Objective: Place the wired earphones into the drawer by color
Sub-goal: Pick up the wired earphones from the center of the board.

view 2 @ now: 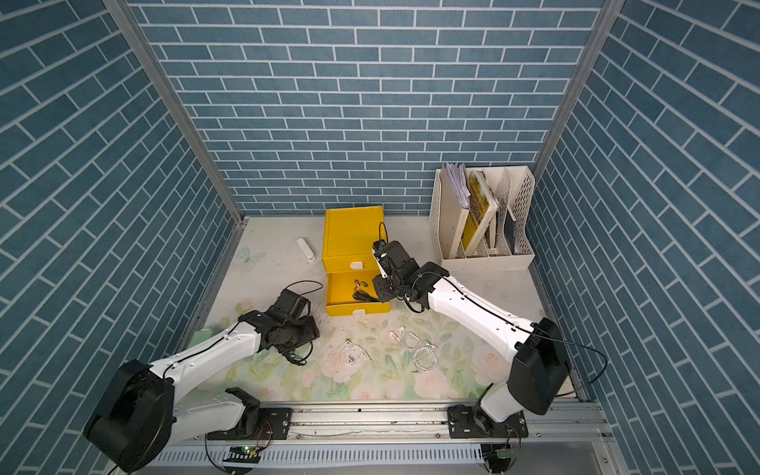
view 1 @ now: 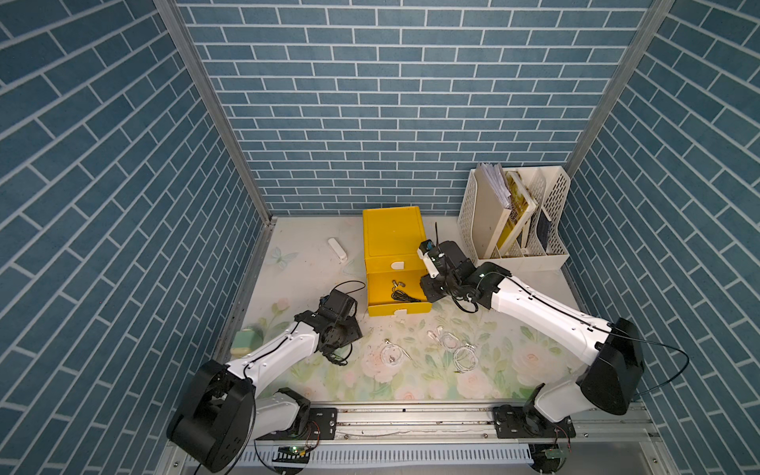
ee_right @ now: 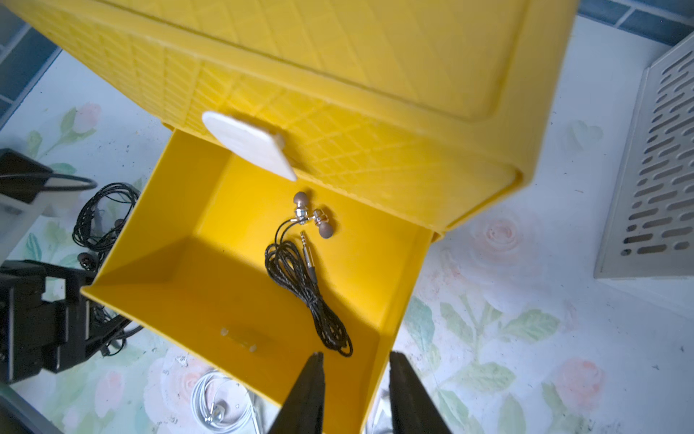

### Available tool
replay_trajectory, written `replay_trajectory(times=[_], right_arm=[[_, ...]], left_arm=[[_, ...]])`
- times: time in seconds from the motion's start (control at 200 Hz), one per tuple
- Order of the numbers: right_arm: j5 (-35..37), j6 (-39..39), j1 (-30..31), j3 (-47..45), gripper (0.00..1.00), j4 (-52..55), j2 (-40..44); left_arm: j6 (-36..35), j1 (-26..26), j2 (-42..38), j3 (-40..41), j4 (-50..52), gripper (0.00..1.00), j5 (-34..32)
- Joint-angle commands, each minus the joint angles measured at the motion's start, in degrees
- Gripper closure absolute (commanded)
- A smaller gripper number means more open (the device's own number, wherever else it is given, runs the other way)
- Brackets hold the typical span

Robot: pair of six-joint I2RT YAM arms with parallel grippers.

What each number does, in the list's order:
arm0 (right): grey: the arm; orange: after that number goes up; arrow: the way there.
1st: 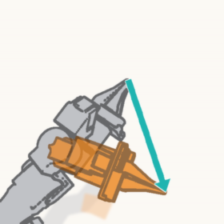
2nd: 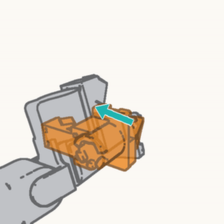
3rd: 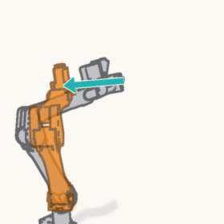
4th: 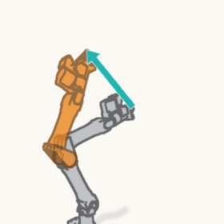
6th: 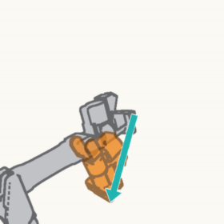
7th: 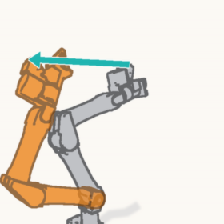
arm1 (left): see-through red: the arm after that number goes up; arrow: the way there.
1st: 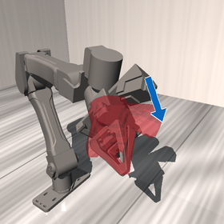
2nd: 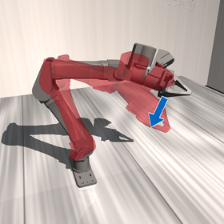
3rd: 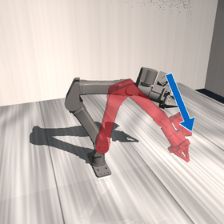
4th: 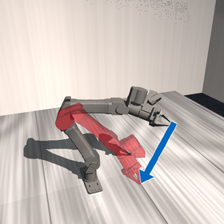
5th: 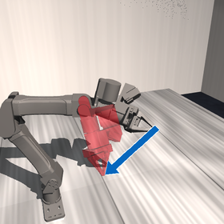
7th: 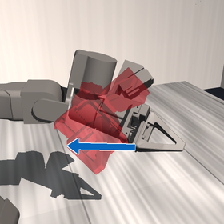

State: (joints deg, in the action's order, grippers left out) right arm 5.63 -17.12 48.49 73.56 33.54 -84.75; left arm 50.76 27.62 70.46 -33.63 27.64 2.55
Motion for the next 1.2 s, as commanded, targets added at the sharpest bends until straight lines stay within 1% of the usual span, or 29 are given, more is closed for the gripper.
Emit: replay_trajectory(times=[0.0, 0.135, 0.27, 0.38, 0.435, 0.52, 0.645, 0.7, 0.77, 0.98, 1.195], right_arm=[[0.47, -1.07, -0.13, -1.42, 0.68, 1.45, 5.2], [0.49, -0.82, -1.54, -3.19, 0.68, 2.48, 8.46], [0.42, -0.72, -2.89, -5.69, 0.68, 2.16, 10.36], [0.35, -0.29, -3.15, -7.55, 0.68, 1.57, 11.48], [0.5, -0.15, -3.23, -8.39, 0.68, 1.27, 12.01], [0.62, 0.15, -3.53, -8.98, 0.68, 1.34, 12.55], [0.8, 0.71, -4.35, -8.85, 0.68, 1.63, 12.77], [0.73, 0.86, -4.59, -8.87, 0.68, 1.57, 12.86], [0.66, 1.04, -4.89, -8.92, 0.69, 1.42, 12.69], [0.44, 0.95, -5.04, -9.2, 0.7, 1.19, 12.28], [0.81, 0.95, -5.29, -9.49, 0.7, 1.3, 12.77]], left_arm=[[-1.43, -0.23, 1.17, -0.41, 0.09, 0.31, -1.1], [-3.39, -0.44, 3.15, -0.3, 0.57, 0.35, -0.37], [-6.18, -0.63, 7.1, -2.1, 1.87, 0.38, -0.93], [-8.1, -1.23, 9.56, -3.34, 2.88, 0.39, -1.08], [-9.1, -1.72, 10.36, -3.88, 3.2, 0.45, -1.34], [-10.38, -1.95, 11.73, -4.37, 3.51, 0.59, -1.23], [-11.12, -1.95, 12.2, -3.63, 3.48, 0.74, -0.97], [-11.08, -1.95, 12.01, -3.23, 3.34, 0.77, -0.99], [-11.17, -2.0, 11.73, -2.79, 3.12, 0.83, -0.73], [-12.06, -1.96, 10.12, -3.42, 3.12, 0.92, 0.83], [-12.22, -1.9, 3.55, -3.81, 5.21, 0.99, 4.55]])
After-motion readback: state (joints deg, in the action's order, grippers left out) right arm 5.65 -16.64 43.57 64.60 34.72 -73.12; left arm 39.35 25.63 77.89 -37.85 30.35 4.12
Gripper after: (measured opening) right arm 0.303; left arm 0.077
